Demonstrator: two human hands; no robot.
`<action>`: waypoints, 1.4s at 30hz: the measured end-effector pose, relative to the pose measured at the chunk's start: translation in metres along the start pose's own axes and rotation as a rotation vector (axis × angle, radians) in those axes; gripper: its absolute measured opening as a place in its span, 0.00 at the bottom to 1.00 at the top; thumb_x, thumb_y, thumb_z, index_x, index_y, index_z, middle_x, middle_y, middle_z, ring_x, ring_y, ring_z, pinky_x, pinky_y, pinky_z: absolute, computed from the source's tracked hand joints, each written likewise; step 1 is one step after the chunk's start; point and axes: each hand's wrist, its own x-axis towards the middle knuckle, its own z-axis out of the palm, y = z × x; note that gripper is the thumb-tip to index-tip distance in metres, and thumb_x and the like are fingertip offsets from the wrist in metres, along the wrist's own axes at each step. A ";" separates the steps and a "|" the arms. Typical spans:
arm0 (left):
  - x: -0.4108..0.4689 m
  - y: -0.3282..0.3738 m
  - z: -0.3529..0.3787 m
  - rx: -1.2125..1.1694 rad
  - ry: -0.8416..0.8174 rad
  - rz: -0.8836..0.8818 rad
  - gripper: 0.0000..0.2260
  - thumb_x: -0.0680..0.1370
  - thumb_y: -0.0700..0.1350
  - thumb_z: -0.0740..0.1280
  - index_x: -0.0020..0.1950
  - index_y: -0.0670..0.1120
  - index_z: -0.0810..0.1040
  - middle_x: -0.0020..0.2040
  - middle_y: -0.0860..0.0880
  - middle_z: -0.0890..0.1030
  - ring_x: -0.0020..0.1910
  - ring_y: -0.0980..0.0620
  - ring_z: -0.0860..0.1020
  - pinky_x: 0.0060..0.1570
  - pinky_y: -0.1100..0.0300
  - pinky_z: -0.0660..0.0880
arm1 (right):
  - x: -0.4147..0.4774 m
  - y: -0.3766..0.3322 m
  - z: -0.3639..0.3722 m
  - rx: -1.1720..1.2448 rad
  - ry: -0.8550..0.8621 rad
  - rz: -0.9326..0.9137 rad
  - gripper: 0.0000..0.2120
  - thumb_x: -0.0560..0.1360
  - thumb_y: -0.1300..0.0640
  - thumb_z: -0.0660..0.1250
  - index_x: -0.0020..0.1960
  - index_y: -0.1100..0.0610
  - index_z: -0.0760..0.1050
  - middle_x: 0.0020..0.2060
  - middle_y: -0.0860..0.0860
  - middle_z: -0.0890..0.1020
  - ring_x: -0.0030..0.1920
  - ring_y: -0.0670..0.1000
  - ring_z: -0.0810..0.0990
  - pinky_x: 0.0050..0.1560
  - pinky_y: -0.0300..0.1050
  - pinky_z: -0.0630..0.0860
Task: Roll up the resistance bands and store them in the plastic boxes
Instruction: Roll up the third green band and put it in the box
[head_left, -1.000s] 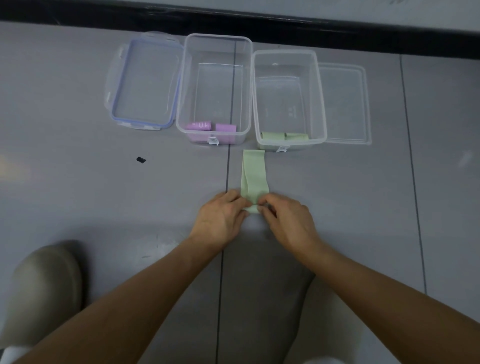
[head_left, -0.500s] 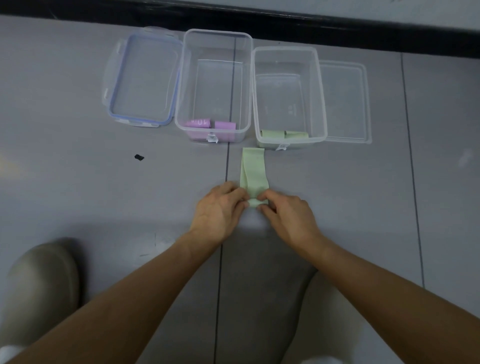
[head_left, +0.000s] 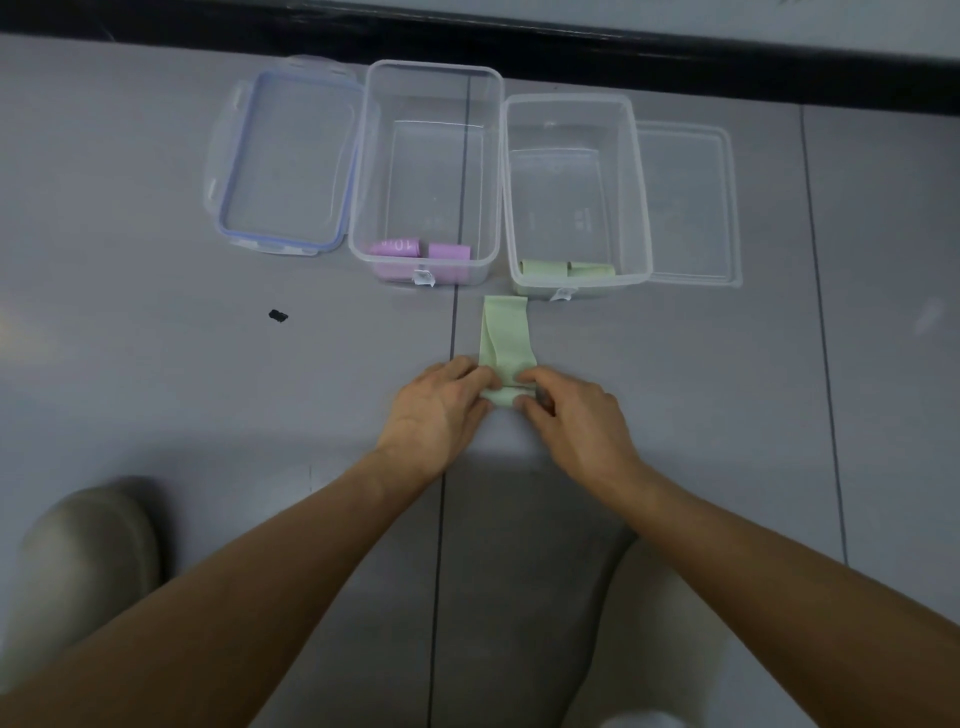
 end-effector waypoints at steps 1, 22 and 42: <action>0.000 -0.001 0.001 0.000 0.003 -0.016 0.08 0.77 0.48 0.65 0.53 0.48 0.80 0.48 0.48 0.79 0.42 0.43 0.78 0.41 0.50 0.78 | -0.001 0.000 0.000 0.006 0.008 -0.008 0.12 0.79 0.49 0.65 0.61 0.46 0.75 0.46 0.45 0.81 0.48 0.51 0.80 0.47 0.47 0.74; -0.011 0.006 -0.004 0.021 0.059 -0.027 0.08 0.77 0.51 0.67 0.53 0.51 0.79 0.54 0.51 0.76 0.46 0.47 0.75 0.39 0.56 0.74 | 0.004 0.002 -0.001 -0.098 -0.084 -0.068 0.09 0.79 0.53 0.62 0.59 0.47 0.74 0.57 0.46 0.80 0.56 0.53 0.79 0.52 0.53 0.76; 0.000 0.012 -0.002 0.060 0.100 -0.122 0.07 0.76 0.46 0.68 0.52 0.46 0.81 0.47 0.47 0.80 0.43 0.43 0.77 0.40 0.53 0.74 | 0.016 0.003 -0.005 -0.130 -0.051 -0.091 0.11 0.78 0.48 0.64 0.60 0.46 0.74 0.50 0.48 0.76 0.47 0.55 0.80 0.45 0.52 0.77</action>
